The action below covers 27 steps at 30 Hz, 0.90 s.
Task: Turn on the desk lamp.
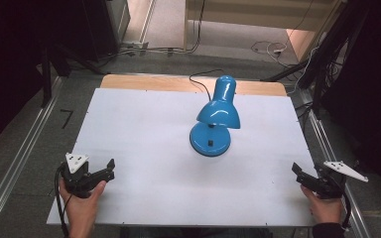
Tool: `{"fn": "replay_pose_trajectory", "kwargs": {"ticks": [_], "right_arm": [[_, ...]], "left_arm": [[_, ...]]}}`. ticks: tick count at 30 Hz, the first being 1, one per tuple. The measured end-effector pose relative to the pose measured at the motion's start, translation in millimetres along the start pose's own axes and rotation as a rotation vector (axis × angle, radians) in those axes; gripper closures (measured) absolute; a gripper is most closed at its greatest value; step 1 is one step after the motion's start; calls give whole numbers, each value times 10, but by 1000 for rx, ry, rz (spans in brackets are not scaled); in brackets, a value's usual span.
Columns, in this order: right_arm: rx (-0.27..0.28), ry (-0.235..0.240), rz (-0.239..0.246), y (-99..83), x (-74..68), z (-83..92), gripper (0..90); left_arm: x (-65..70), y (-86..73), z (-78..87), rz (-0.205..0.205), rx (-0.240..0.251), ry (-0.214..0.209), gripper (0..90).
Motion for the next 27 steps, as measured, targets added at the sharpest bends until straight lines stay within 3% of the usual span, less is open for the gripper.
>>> {"fn": "replay_pose_trajectory", "kwargs": {"ticks": [15,27], "right_arm": [[8,68,4,73,-252,10,150],[16,104,38,129,-460,-33,150]], "left_arm": [[36,4,11,-5,9,-5,47],[34,-5,3,-6,3,-4,46]]}}
Point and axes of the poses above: each handheld gripper's, and its own axes: z roughly backward along the jaws, y roughly out of its top, x roughly to its right, the point moved 10 cm from there along -z, roughly forward along the jaws, and after that the axes turned 6 degrees about -y, right-handed, at the moved point
